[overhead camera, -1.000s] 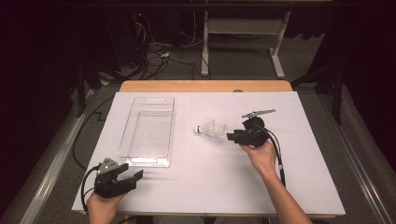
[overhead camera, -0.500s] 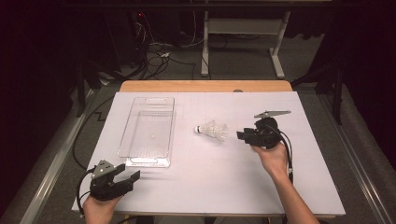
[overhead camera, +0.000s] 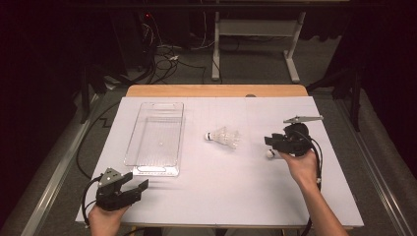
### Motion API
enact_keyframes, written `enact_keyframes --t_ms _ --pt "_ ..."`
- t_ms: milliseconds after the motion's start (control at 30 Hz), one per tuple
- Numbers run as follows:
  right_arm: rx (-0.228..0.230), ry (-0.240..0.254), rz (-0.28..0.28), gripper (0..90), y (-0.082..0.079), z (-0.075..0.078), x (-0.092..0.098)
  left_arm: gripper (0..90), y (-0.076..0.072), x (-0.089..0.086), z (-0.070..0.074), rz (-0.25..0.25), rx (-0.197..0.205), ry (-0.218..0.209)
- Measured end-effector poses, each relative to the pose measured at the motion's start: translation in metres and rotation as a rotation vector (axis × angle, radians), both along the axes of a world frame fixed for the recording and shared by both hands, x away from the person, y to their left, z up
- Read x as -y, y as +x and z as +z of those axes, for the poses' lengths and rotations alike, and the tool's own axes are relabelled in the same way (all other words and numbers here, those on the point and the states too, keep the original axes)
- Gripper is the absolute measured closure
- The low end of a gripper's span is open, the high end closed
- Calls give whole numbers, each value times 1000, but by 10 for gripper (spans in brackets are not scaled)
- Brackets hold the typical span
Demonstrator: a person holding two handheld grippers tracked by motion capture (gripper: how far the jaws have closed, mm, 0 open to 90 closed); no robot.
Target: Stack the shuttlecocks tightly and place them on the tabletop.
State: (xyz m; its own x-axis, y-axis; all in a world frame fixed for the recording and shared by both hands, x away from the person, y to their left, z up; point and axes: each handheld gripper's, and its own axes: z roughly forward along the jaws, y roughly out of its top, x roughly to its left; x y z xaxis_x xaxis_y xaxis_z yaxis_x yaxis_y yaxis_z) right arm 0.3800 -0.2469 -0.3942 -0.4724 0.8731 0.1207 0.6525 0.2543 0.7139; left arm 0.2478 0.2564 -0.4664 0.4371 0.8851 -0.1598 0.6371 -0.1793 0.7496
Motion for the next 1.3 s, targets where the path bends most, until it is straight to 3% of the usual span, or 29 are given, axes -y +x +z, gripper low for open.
enact_keyframes --t_ms 267,500,633,900,1067,1300 --pt "-14 -7 -44 605 3 3 16 339 0 0 0 -5 0 4" --pt "-22 -72 -87 600 11 1 23 339 -2 1 1 0 6 7" --pt "-40 -73 -105 600 14 0 29 339 -2 0 1 0 6 4" --pt "-74 -98 -117 608 16 -8 36 339 -2 0 1 -2 8 6" --pt "-109 -86 -120 612 17 -15 42 339 0 2 1 -10 1 14" --pt "-122 -83 -108 618 13 -23 44 339 0 1 1 -6 5 11"
